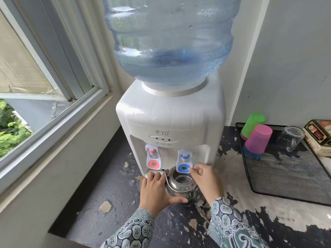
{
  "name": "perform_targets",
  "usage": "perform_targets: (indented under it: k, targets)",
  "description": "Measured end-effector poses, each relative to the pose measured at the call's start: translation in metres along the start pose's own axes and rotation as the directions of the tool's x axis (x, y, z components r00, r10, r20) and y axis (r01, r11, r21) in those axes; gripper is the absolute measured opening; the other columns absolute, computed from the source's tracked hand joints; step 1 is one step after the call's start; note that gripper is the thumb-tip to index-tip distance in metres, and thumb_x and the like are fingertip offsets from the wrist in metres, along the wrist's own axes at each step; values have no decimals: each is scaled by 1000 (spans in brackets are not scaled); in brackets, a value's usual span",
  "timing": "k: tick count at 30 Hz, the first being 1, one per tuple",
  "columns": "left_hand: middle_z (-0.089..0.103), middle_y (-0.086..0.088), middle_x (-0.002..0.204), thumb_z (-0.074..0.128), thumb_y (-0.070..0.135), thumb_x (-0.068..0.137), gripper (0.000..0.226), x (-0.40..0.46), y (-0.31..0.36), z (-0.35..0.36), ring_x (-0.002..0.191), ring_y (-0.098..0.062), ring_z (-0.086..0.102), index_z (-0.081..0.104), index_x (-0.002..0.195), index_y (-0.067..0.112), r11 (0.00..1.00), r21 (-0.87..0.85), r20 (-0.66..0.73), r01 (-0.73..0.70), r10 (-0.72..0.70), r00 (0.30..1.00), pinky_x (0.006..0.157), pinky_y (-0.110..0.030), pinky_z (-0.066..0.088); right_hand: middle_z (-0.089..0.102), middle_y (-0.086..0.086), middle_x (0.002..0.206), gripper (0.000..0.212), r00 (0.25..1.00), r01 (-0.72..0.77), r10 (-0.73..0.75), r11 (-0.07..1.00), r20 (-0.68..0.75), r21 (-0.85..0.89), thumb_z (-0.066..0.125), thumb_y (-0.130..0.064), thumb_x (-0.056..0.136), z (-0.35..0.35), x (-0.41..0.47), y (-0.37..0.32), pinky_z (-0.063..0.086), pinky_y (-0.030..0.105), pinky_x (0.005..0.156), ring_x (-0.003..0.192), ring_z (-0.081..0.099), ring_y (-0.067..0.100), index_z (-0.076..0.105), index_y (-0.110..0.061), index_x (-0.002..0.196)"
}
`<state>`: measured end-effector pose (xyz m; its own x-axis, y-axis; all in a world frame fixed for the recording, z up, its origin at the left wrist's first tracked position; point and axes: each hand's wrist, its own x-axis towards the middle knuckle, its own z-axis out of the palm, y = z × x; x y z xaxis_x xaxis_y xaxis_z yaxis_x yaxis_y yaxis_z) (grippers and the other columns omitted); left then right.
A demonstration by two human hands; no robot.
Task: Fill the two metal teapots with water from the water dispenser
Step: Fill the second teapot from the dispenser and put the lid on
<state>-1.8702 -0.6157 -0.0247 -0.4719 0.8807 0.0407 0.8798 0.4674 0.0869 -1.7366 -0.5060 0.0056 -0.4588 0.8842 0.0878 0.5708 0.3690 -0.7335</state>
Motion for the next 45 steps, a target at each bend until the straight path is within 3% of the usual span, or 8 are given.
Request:
perform_targets:
  k: [5,8,12,14,29,38,42,45]
  targets:
    - [53,9,121,9,100,30,132,2,-1,0,118,-15,39,38,135,25,1000,-1,-2,-6,6,1000,98,-29,29,54,-6,55,12,995,25,-24,1000,-99,12,58,-37,84,10,-17,17,37,22,39,47,49,7,53,-26,82]
    - [52,9,121,11,100,29,133,2,-1,1,118,-15,39,36,137,26,1000,-7,-3,-17,17,1000,99,-29,30,47,-4,79,37,975,-104,146,965,-165,239,67,-36,76,18,-32,27,42,24,56,72,51,14,40,-17,92]
    - [52,8,122,9,100,30,136,0,-1,4,119,-16,39,29,142,27,1000,-10,8,-28,28,1000,98,-29,31,54,6,107,66,917,-398,342,821,206,410,59,-61,71,15,-37,31,50,38,84,89,59,17,33,-17,113]
    - [52,8,124,8,100,29,138,-2,-2,4,119,-16,39,25,144,26,999,-25,11,-31,31,999,99,-29,31,58,8,108,52,876,-474,346,742,336,474,56,-49,81,12,-39,26,52,42,87,83,62,13,37,-18,117]
    - [63,3,95,27,100,44,120,-47,19,33,87,-22,59,51,128,18,963,-223,27,-152,162,986,70,-36,52,63,14,102,27,886,-438,437,683,154,584,64,-19,79,11,-108,53,49,54,89,95,61,30,49,-29,98]
    - [61,6,93,26,99,45,121,-65,39,46,87,-20,57,48,131,18,953,-212,92,-219,242,966,70,-34,51,58,2,95,23,863,-458,493,669,112,585,63,-19,82,4,-142,67,48,46,89,86,57,20,49,-34,94]
    - [61,4,96,25,98,49,119,-66,38,47,91,-22,55,47,133,16,950,-195,90,-244,265,960,72,-36,51,52,-17,104,30,886,-451,427,705,180,548,58,-27,86,-4,-148,68,45,19,83,91,54,-2,42,-37,109]
    - [61,3,95,22,98,52,119,-67,38,48,91,-24,55,46,133,15,950,-182,85,-252,271,959,72,-38,52,57,-14,105,24,909,-396,414,816,52,422,54,-29,88,-15,-149,83,44,9,77,99,58,6,51,-25,111]
